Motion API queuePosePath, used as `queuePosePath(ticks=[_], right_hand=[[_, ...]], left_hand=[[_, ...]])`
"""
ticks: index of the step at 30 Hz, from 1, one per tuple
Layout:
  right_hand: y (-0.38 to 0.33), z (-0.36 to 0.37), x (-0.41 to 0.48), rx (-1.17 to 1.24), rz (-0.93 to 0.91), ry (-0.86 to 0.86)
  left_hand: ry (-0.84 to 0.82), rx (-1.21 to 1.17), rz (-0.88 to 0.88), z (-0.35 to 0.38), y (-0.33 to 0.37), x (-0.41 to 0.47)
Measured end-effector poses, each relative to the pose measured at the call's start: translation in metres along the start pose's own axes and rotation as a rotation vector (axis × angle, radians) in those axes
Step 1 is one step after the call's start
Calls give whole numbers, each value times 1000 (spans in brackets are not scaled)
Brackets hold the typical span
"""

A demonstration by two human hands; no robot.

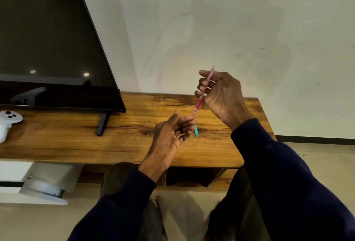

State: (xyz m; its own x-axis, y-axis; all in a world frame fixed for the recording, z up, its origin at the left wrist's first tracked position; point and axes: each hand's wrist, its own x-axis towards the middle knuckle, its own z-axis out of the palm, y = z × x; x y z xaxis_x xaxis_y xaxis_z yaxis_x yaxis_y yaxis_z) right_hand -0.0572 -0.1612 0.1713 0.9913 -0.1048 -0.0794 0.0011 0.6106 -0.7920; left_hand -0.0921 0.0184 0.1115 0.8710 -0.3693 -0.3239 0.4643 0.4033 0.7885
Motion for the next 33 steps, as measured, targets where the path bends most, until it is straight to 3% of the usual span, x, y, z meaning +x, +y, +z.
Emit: queuePosePath(ticks=[7, 20, 33], right_hand=[[9, -14, 4, -387, -40, 16], [51, -35, 28, -491, 30, 128], [124, -80, 64, -880, 204, 241]], left_hand=[[52, 17, -14, -10, -3, 3], [285, 88, 39, -46, -1, 50], [426, 286, 0, -85, -19, 92]])
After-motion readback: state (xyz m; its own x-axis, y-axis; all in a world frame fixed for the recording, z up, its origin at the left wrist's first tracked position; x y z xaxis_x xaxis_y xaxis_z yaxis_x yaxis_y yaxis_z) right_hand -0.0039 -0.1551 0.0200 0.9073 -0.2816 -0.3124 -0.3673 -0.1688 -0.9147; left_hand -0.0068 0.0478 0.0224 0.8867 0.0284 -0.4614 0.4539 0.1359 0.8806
